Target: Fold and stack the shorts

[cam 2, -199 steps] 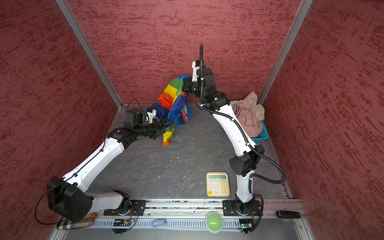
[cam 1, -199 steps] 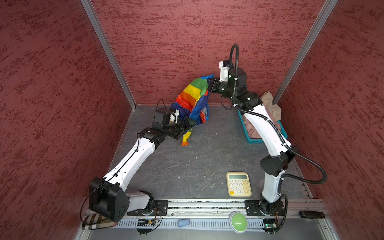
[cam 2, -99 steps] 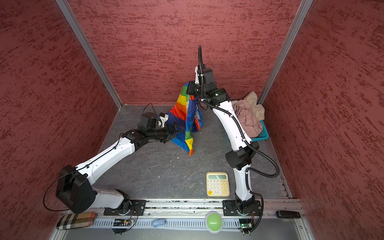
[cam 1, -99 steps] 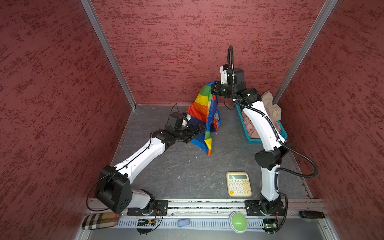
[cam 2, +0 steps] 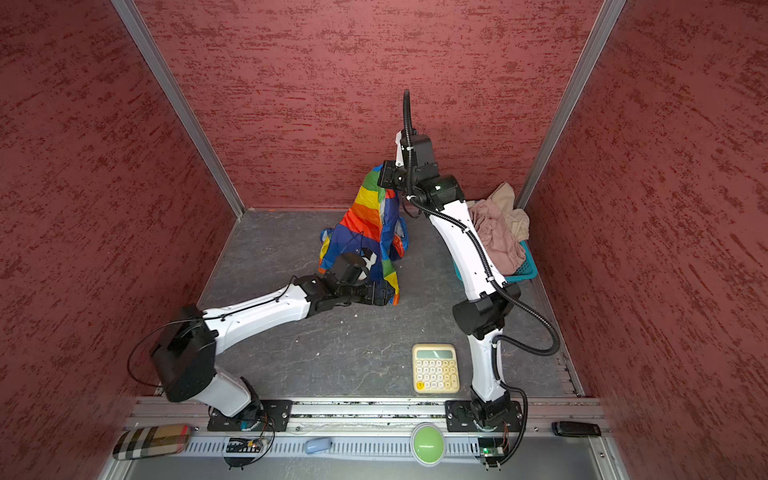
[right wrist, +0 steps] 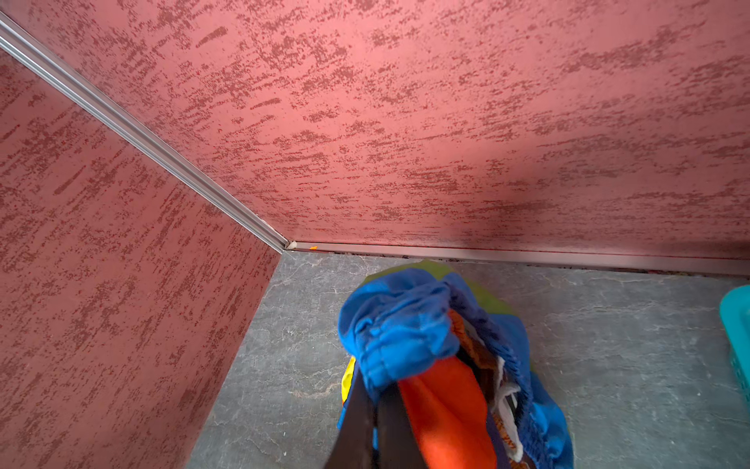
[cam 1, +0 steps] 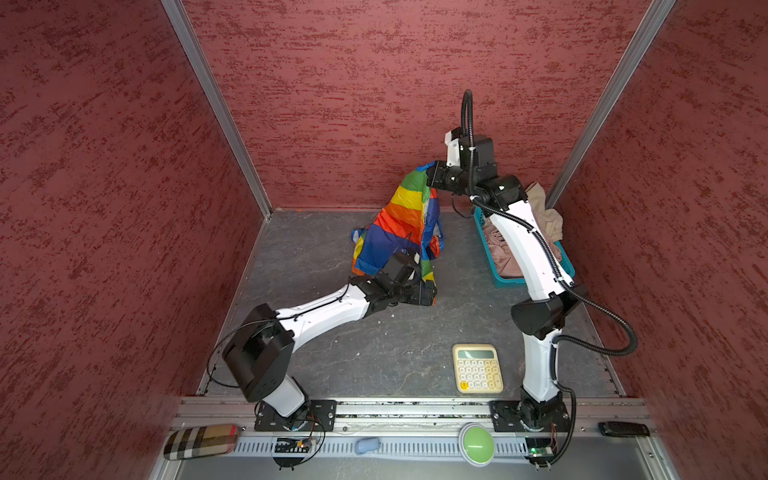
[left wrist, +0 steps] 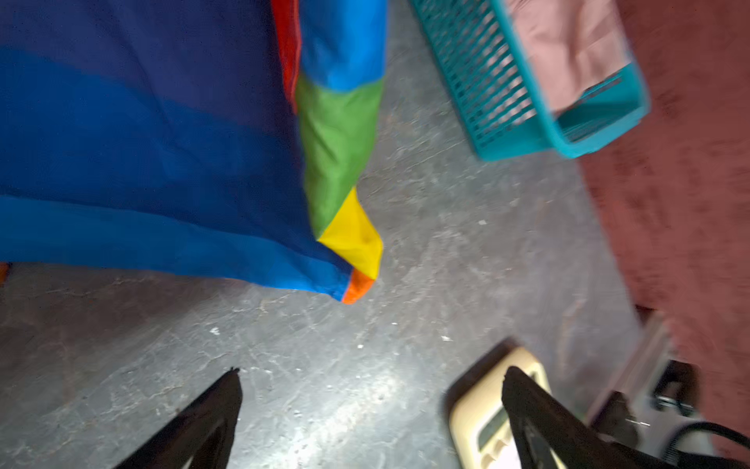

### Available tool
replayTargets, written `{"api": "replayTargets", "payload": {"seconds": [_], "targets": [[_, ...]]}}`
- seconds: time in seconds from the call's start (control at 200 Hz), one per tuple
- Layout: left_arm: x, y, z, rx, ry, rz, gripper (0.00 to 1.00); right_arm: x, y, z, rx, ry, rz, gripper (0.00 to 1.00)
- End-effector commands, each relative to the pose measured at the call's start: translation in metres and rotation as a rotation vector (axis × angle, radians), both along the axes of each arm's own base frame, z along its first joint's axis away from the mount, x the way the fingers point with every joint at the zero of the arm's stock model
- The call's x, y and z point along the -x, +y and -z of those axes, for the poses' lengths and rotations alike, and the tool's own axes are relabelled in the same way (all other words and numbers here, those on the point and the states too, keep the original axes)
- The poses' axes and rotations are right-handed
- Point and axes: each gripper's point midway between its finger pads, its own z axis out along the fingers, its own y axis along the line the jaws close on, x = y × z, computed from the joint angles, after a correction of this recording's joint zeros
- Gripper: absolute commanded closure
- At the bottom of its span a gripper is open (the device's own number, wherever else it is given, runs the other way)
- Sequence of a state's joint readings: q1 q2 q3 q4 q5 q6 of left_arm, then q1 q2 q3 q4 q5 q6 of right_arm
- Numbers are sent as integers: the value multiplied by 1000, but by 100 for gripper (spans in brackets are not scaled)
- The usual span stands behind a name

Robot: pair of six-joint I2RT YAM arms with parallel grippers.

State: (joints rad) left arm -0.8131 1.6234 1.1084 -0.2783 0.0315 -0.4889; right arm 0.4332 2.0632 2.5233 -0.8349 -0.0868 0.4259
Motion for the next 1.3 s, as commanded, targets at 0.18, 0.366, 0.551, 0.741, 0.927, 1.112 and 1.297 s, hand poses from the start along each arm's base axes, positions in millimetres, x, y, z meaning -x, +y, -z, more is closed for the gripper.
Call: {"api": "replayTargets", "payload": {"seconds": [0.18,0.366,0.551,0.741,0.927,1.112,1.297], "targets": [[-33,-14,39,-140,-72,-96,1,6,-10,-38,-64,-79,-14,100],[-35,-51,42,-52,-58,-77,5,4,-16,-38,-68,-76,-13,100],[-41,-63,43,-83,-50,-69,60,1,-22,-33,-66,-61,-15,100],[-58,11,19,-150,-71,-159,100,-2,-37,-24,-35,-41,-2,100],[-91,109,-39,-43,-107,-340,100,-2,-44,-15,-34,-38,1,100],[-86,144,-84,81,-123,-403,100,-8,-30,-8,-70,-27,-33,100],[-75,247,-28,113,166,-720,98,7,64,36,24,44,-212,100]]}}
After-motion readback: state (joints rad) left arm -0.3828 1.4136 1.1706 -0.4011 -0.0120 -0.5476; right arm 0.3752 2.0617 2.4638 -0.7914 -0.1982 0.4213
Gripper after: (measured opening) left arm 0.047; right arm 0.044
